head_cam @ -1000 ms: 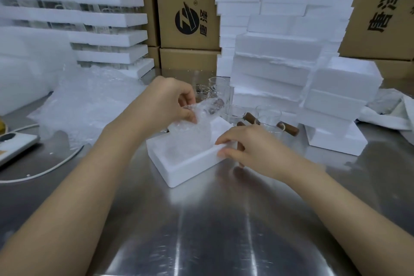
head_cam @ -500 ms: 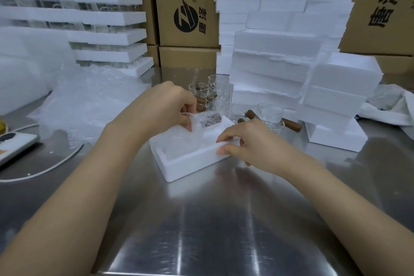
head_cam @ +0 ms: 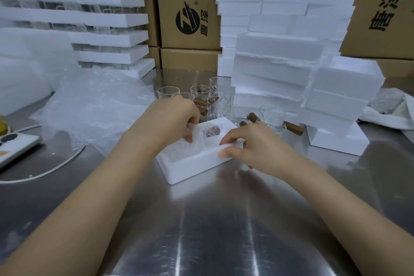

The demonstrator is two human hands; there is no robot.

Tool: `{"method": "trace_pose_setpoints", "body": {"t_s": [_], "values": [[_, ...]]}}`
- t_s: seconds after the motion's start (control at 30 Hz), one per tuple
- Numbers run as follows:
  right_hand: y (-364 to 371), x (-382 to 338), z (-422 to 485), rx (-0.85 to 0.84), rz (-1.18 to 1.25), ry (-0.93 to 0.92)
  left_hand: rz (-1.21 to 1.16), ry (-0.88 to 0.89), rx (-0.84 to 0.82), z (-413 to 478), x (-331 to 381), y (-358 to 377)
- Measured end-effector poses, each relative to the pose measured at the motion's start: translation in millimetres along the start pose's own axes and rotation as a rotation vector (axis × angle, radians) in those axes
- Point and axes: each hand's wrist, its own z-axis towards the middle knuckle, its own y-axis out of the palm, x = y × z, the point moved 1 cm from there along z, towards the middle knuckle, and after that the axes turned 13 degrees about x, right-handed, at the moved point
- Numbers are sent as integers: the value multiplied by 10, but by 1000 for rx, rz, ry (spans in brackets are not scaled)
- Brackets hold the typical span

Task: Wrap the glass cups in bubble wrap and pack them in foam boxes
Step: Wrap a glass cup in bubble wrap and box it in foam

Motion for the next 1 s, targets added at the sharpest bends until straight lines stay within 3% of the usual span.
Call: {"method": "trace_pose_setpoints", "body": {"t_s": [0.17, 0.3, 0.37, 0.43, 0.47, 0.53, 0.63, 0.73, 0.83, 0.9, 1.0], "values": [[-9, -9, 18, 20, -16, 5, -507, -68, -143, -6, -136, -117], [-142, -46, 64, 42, 86, 16, -509, -40, -316, -37, 12, -52], [-349, -26, 168, 343, 173, 24, -310, 32, -311, -53, 102, 78], [-611, 11, 345, 720, 0, -58, -188, 71, -219, -49, 147, 174], [-722, 32, 458, 815, -143, -92, -178, 68, -176, -41, 159, 201], [-895, 99, 745, 792, -383, -94, -183, 66, -94, -25, 181, 245], [-1094, 197, 1162, 593, -562, 11, -183, 83, 27, 0, 201, 316], [-1149, 253, 1375, 438, -615, 75, -193, 82, 116, 9, 197, 374], [-1122, 264, 1413, 396, -632, 87, -222, 76, 201, 24, 184, 415], [-1126, 201, 1389, 462, -633, 55, -207, 67, 220, 35, 194, 429], [-1139, -37, 1233, 780, -482, -113, -228, 26, 162, 40, 190, 402]]}}
